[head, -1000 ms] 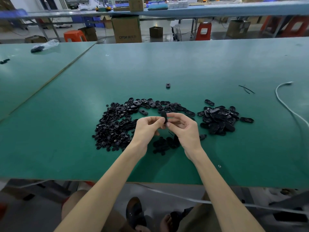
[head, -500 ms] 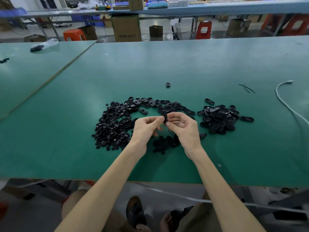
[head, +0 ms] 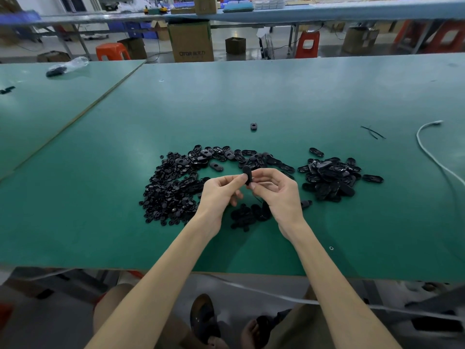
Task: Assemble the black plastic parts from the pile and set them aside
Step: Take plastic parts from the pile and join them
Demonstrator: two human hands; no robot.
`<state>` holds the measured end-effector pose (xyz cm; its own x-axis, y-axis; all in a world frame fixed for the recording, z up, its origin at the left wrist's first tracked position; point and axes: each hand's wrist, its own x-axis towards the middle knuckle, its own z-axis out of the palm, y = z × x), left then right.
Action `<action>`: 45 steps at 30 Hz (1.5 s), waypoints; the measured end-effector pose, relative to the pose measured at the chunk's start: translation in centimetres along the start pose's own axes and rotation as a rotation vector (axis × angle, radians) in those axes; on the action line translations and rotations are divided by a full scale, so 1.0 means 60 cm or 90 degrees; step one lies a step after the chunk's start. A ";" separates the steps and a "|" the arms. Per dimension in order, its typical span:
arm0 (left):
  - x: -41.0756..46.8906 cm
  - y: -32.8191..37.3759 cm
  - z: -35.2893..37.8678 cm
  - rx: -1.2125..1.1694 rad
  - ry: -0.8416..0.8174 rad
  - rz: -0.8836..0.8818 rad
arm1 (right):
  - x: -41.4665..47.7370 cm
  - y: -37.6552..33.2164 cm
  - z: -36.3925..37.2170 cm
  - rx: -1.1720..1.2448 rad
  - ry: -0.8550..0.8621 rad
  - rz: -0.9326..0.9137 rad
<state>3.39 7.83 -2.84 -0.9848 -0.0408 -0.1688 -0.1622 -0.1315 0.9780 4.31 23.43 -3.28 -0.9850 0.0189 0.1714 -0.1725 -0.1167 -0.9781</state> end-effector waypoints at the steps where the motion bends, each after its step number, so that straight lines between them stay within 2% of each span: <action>1: 0.000 -0.001 0.000 -0.002 -0.001 0.004 | 0.000 0.001 0.000 0.000 0.000 -0.001; 9: -0.009 -0.009 0.000 -0.012 -0.007 0.080 | 0.001 0.002 0.001 0.007 -0.001 0.001; 18: -0.015 -0.011 -0.002 -0.052 -0.009 0.099 | 0.001 0.004 0.001 -0.023 -0.007 0.005; 23: -0.019 -0.014 0.001 0.105 -0.078 0.165 | 0.002 0.008 -0.001 -0.009 0.033 -0.003; 26: -0.020 -0.016 0.005 0.138 -0.074 0.170 | 0.003 0.010 0.000 -0.028 0.036 -0.007; 35: -0.016 -0.018 -0.004 0.011 0.019 0.165 | 0.001 0.007 0.001 -0.037 -0.005 0.032; 40: -0.019 -0.017 -0.003 0.042 -0.013 0.183 | -0.001 0.002 0.001 -0.034 -0.014 0.020; 45: -0.021 -0.015 -0.003 -0.057 0.019 0.184 | 0.001 0.006 0.000 -0.094 -0.017 0.003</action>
<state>4.80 7.82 -3.54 -0.9868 -0.1182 0.1106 0.1324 -0.1965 0.9715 4.20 23.41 -3.66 -0.9857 -0.0083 0.1685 -0.1687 0.0309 -0.9852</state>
